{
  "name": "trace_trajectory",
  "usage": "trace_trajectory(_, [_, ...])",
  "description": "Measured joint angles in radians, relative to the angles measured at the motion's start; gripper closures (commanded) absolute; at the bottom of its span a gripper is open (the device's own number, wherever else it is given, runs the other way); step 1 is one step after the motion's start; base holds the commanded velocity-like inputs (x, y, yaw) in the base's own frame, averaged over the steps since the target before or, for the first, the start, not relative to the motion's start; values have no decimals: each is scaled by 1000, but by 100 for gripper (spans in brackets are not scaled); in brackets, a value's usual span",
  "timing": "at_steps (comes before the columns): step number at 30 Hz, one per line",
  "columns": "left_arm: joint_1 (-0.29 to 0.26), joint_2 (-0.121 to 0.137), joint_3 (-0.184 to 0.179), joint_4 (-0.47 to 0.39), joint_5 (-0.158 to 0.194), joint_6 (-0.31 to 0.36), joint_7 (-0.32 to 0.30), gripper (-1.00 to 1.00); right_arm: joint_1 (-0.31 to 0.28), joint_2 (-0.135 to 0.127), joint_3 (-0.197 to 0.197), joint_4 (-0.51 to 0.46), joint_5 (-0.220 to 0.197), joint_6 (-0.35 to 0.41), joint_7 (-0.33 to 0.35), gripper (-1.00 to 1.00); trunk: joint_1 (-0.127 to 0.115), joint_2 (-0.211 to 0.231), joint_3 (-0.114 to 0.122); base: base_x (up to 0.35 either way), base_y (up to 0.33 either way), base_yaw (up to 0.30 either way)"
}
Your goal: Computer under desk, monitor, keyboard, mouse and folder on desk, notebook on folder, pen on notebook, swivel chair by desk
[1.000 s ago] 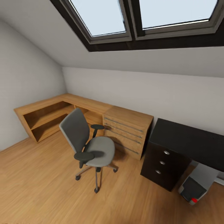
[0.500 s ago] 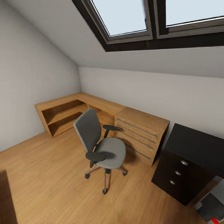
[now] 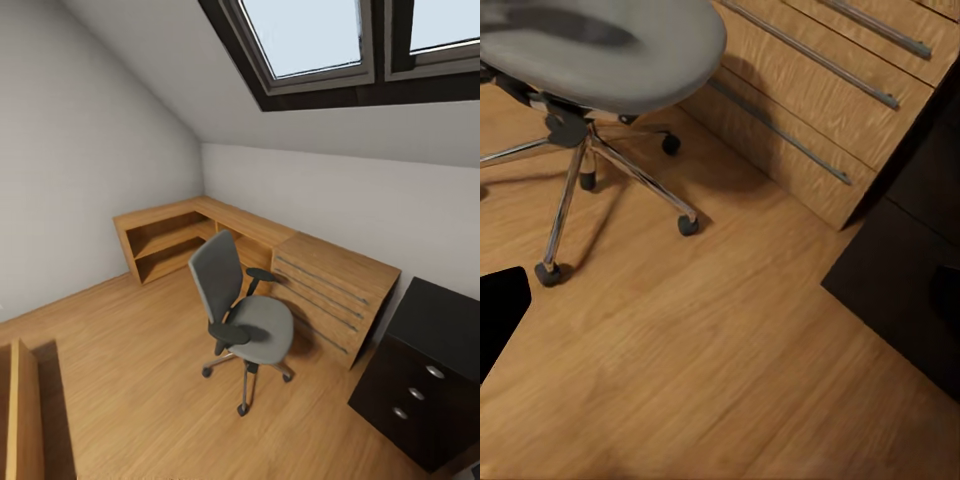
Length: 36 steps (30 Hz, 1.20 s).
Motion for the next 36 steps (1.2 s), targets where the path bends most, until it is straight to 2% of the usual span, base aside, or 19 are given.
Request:
trace_trajectory(8, [0,0,0,0,0,0,0,-100,0,2,1,0,0,0,-35,-100,0,0,5,1,-1,277])
trace_trajectory(20, [0,-1,-1,0,0,0,-1,-100,0,4,2,-1,-1,0,-41,-100,0,0,14,132,-140,268])
trace_trajectory(36, [0,-2,-2,0,0,0,-2,-100,0,4,-16,-2,-3,0,-47,-100,0,0,31,15,-16,216])
